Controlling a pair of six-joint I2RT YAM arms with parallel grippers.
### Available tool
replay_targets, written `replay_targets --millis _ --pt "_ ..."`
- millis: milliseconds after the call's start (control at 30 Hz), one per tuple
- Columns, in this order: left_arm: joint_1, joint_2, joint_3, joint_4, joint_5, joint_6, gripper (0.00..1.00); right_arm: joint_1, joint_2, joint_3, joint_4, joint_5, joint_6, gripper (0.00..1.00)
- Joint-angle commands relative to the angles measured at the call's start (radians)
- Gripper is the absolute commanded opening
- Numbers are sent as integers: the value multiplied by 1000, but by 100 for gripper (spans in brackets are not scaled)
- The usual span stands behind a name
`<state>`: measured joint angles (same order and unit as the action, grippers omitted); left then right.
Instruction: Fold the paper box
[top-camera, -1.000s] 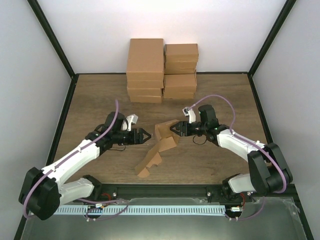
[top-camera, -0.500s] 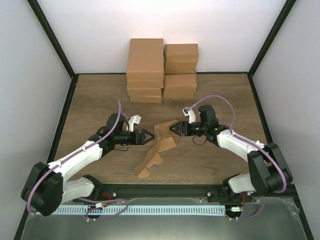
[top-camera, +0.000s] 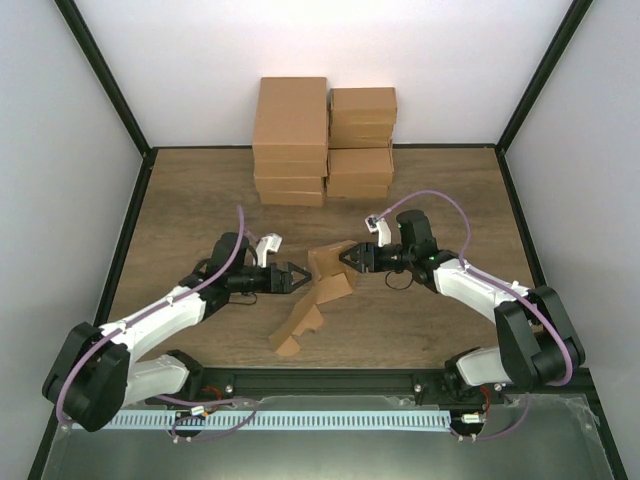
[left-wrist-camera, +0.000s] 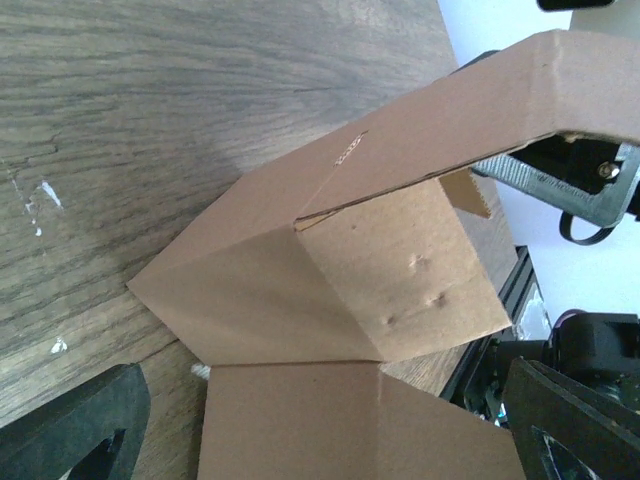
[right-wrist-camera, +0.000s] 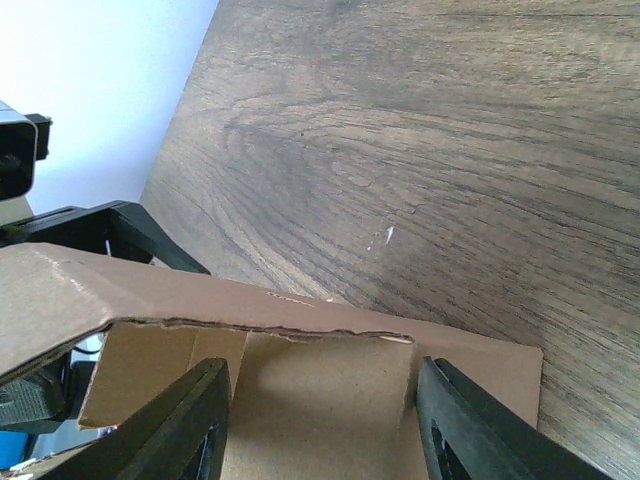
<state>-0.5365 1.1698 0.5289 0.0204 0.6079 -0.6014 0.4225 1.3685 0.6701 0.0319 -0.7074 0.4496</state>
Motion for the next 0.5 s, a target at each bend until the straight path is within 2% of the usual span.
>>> replay_targets --millis 0,467 --pt "4 -1 -25 69 9 15 100 12 17 -1 -19 -10 9 53" --pt "-8 64 -61 194 16 -12 98 13 20 -2 -8 -29 21 53"
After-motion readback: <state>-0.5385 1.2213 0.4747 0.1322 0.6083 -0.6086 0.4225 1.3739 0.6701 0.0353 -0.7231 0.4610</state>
